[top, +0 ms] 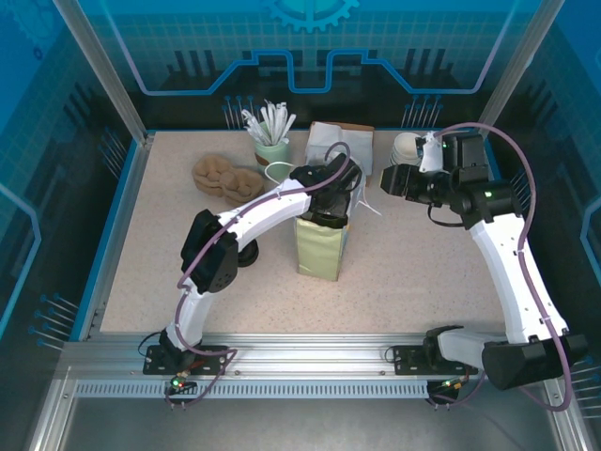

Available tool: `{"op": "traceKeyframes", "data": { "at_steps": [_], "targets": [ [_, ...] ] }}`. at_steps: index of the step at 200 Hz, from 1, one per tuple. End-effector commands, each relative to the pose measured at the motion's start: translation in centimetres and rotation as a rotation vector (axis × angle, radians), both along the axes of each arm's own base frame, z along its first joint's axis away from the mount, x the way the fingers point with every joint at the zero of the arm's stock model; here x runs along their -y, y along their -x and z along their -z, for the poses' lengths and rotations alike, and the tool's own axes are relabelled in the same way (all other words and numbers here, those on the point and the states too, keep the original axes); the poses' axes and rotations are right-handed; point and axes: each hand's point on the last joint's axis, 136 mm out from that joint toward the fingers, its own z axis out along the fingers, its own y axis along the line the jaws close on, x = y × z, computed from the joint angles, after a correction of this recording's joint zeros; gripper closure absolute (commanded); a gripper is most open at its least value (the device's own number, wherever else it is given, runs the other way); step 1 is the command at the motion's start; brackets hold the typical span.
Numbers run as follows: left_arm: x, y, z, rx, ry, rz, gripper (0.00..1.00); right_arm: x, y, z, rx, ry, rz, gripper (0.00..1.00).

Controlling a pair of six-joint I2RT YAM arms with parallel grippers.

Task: Pack the takeout coffee

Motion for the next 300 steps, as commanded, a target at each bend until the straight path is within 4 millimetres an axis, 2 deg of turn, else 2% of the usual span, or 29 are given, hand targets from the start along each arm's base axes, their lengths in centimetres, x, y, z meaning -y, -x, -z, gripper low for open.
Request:
{"op": "traceKeyframes", "data": {
  "at_steps": [1,71,159,202,219,261,300],
  "targets": [
    [-1.1,2.0,3.8,-0.125,-0.043,-0.004,0.29,-0.8,-0.4,1.0,-0.043,-0.007,0.022,0.45],
    [-1.1,2.3,4.0,-0.128,-0.028,-0.009,0.29,-3.7,-1.7,2.7,-0.115,-0.015,-0.028,0.44],
    [-1.0,2.3,4.6,-0.133,-0.021,-0.014,0.29,-4.9,-3.3,4.7,-0.169,0.045,-0.071,0.44],
    [-0.7,2.1,4.3,-0.131,-0.008,-0.013,0.29,-6.2,-3.4,5.2,-0.186,0.021,-0.106,0.46],
    [-0.8,2.0,4.1,-0.129,-0.01,-0.014,0.29,-6.5,-3.5,5.2,-0.188,0.021,-0.117,0.5],
    [-0.9,1.5,3.0,-0.108,-0.006,-0.031,0.19,-6.5,-3.8,5.1,-0.183,0.042,-0.12,0.68],
    [-0.5,0.8,0.9,-0.073,0.014,-0.031,0.11,-6.0,-3.7,5.1,-0.222,0.106,-0.12,0.85]
  ]
}}
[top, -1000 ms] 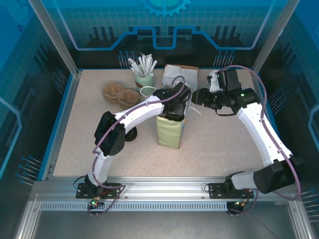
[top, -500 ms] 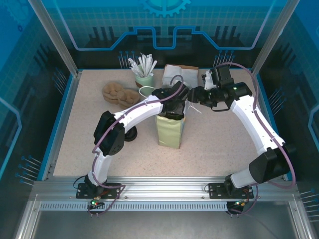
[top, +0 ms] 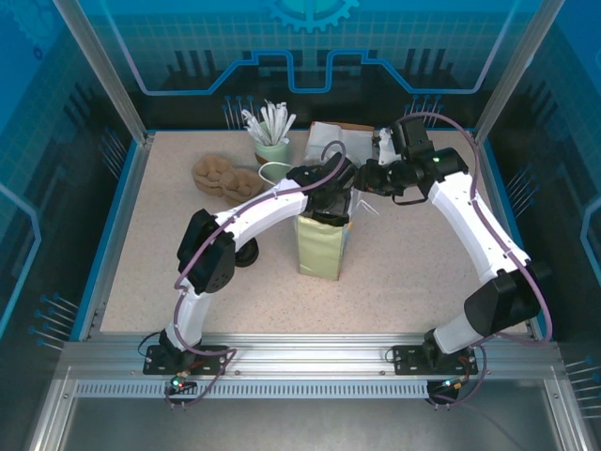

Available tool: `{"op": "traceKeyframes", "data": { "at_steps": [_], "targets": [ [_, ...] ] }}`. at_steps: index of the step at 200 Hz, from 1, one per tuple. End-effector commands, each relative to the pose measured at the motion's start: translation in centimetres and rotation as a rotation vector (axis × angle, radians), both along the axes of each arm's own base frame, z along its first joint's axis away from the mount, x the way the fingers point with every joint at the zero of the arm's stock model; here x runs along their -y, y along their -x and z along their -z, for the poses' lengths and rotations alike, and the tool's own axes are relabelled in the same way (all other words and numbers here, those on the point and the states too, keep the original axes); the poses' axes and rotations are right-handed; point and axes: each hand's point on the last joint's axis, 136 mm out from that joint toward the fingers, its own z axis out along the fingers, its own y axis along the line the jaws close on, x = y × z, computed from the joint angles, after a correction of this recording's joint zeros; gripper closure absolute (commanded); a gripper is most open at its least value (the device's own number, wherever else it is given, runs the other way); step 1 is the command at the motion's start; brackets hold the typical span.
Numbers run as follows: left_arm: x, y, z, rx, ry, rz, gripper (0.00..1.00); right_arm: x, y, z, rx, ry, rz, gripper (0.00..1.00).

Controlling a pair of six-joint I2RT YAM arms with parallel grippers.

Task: Pack the takeout coffee

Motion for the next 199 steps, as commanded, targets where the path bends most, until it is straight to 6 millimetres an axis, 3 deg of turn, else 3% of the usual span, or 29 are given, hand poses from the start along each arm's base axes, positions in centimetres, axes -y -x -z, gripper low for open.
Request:
{"op": "traceKeyframes", "data": {
  "at_steps": [1,45,76,150,199],
  "targets": [
    [-0.5,0.9,1.2,-0.073,-0.033,-0.011,0.1,-0.1,0.4,-0.3,-0.016,0.045,-0.025,0.85],
    [-0.9,0.2,-0.7,-0.039,-0.044,-0.03,0.01,0.4,0.5,-0.1,-0.036,0.098,-0.021,0.95],
    [-0.8,0.3,-1.4,-0.046,-0.03,-0.043,0.01,1.1,0.5,-0.3,-0.032,0.165,-0.021,1.0],
    [-1.5,0.5,-3.4,-0.05,-0.011,-0.111,0.01,2.4,0.6,-0.9,-0.03,0.305,0.001,1.0],
    [-1.7,0.6,-4.6,-0.051,0.006,-0.145,0.01,2.0,0.4,-1.3,-0.03,0.302,0.005,1.0]
  ]
}}
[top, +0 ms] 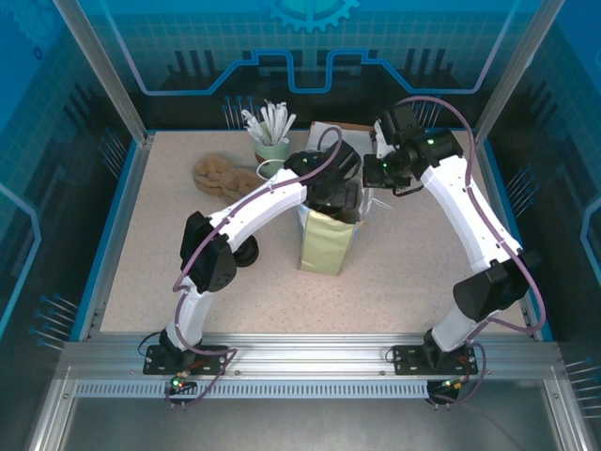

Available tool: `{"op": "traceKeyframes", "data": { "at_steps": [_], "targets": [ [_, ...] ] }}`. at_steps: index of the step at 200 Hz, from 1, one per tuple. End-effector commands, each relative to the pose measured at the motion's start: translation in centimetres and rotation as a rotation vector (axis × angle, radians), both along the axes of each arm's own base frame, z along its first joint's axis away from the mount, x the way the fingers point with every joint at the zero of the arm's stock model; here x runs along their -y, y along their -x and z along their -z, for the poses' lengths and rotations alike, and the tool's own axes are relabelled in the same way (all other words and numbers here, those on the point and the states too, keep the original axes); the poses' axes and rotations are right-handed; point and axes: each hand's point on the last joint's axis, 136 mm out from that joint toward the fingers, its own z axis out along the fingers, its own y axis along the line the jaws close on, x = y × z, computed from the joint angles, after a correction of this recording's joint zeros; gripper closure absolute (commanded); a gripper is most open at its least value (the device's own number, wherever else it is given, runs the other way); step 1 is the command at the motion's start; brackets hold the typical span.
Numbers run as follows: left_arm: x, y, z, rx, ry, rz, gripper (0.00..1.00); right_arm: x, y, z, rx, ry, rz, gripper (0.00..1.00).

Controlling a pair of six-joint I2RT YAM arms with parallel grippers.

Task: Pack the takeout coffee

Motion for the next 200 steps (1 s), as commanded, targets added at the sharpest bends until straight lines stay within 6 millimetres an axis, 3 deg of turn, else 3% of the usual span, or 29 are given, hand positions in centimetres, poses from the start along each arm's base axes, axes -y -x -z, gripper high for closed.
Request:
{"op": "traceKeyframes", "data": {
  "at_steps": [1,58,113,153,200],
  "targets": [
    [-1.0,0.0,-0.5,-0.011,-0.018,-0.059,0.01,-0.2,0.4,-0.2,-0.015,0.025,-0.009,1.0],
    [-1.2,-0.4,-2.8,0.019,-0.006,-0.086,0.01,-1.0,0.2,-0.9,-0.021,-0.022,0.006,1.0],
    [-0.6,-0.1,-6.6,0.051,0.074,-0.057,0.01,-1.5,0.2,-1.0,-0.018,-0.051,0.001,1.0],
    [-0.4,1.4,-12.3,0.118,0.201,-0.003,0.01,-2.0,0.5,-1.4,0.032,-0.096,-0.033,1.0],
    [-3.5,2.9,-19.0,0.271,0.298,-0.019,0.01,-2.6,1.5,-2.3,0.135,-0.184,-0.098,1.0]
  ]
}}
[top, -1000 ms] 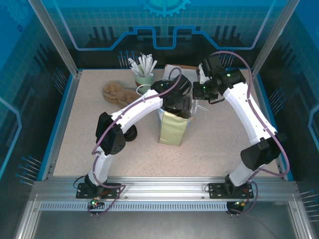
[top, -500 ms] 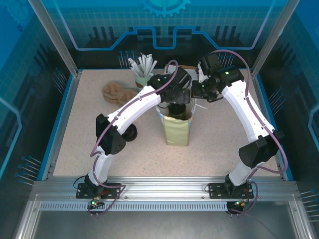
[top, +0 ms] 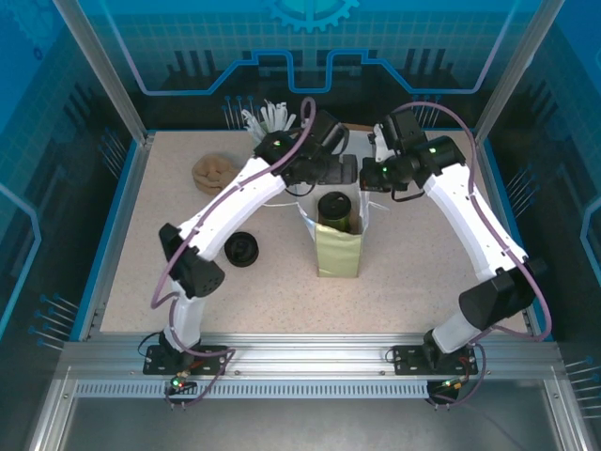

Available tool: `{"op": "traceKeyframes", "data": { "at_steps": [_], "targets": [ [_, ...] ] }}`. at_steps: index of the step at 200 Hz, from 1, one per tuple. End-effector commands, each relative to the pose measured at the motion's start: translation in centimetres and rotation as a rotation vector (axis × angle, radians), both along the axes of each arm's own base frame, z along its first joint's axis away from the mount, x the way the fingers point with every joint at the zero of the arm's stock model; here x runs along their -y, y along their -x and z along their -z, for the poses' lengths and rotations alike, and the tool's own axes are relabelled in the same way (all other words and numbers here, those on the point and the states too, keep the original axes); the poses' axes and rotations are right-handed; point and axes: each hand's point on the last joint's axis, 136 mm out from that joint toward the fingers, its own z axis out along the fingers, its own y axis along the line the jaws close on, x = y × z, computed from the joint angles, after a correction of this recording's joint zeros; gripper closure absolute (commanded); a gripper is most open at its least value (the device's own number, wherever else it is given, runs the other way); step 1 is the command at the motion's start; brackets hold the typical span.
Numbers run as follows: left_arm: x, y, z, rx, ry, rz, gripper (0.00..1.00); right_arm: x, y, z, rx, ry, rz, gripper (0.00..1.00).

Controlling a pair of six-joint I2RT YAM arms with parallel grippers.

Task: Pack the takeout coffee

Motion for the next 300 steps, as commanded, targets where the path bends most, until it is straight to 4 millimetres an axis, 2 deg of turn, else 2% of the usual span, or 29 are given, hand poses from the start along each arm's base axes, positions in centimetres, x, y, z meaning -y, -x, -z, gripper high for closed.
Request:
{"op": "traceKeyframes", "data": {
  "at_steps": [1,21,47,95,133,161,193,221,256,283,300],
  "targets": [
    [-2.2,1.4,-6.6,0.139,0.106,0.004,0.01,-1.3,0.5,-2.1,0.102,-0.088,-0.067,1.0],
    [-3.8,1.7,-8.8,0.216,0.16,-0.023,0.01,-1.7,1.0,-2.6,0.135,-0.129,-0.108,1.0],
    [-6.2,1.5,-9.9,0.289,0.18,-0.072,0.01,-2.7,1.9,-3.1,0.158,-0.191,-0.171,1.0],
    [-10.3,0.7,-8.8,0.306,0.135,-0.16,0.01,-4.2,3.4,-3.1,0.167,-0.307,-0.254,1.0],
    [-12.1,0.4,-7.4,0.282,0.126,-0.209,0.01,-5.0,3.9,-3.0,0.159,-0.355,-0.296,1.0],
    [-13.3,-0.1,-6.5,0.261,0.106,-0.261,0.01,-4.9,2.6,-2.6,0.12,-0.372,-0.266,1.0],
    [-15.0,-0.5,-5.9,0.247,0.085,-0.331,0.01,-6.3,0.7,-1.8,0.052,-0.435,-0.264,1.0],
    [-15.6,-0.8,-5.4,0.241,0.062,-0.356,0.01,-6.5,-0.6,-1.5,0.034,-0.439,-0.255,1.0],
    [-16.7,-1.7,-5.2,0.246,0.026,-0.399,0.01,-5.4,-1.7,-0.6,-0.016,-0.429,-0.191,1.0],
    [-17.8,-2.7,-5.2,0.278,0.018,-0.435,0.01,-4.6,-2.3,-0.3,0.004,-0.403,-0.168,0.87],
    [-18.1,-3.3,-6.0,0.334,0.024,-0.428,0.01,-3.6,-3.0,-0.4,0.011,-0.388,-0.123,0.77]
  ]
}}
